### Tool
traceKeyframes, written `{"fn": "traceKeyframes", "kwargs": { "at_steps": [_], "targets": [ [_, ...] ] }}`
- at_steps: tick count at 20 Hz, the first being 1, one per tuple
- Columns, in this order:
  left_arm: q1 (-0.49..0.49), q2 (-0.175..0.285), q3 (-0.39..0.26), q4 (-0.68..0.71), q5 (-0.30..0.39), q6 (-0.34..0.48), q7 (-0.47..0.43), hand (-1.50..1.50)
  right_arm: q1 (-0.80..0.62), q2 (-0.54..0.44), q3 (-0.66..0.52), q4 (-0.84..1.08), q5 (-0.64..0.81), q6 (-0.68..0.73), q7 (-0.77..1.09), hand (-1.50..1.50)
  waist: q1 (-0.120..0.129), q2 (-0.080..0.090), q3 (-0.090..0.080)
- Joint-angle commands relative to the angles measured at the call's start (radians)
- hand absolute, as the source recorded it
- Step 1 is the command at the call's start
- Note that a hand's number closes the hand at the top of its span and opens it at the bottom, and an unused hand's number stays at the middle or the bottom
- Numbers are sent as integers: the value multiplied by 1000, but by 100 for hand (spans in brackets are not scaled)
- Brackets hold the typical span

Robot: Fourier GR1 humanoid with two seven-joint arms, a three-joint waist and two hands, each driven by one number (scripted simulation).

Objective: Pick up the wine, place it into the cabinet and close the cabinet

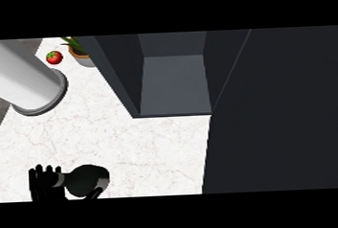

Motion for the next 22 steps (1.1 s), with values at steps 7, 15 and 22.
{"fn": "traceKeyframes", "kwargs": {
  "at_steps": [7,15,22],
  "targets": [
    [-75,-10,21,76,56,-33,-52,-150,43,34,60,-144,6,-32,61,-150,-1,0,0],
    [-152,0,9,222,-4,-157,-123,150,-8,-7,-3,-129,-61,-11,94,-150,-2,1,0],
    [-194,113,-5,168,-125,-81,-71,150,53,8,17,-103,-45,18,6,-150,-7,0,1]
  ]
}}
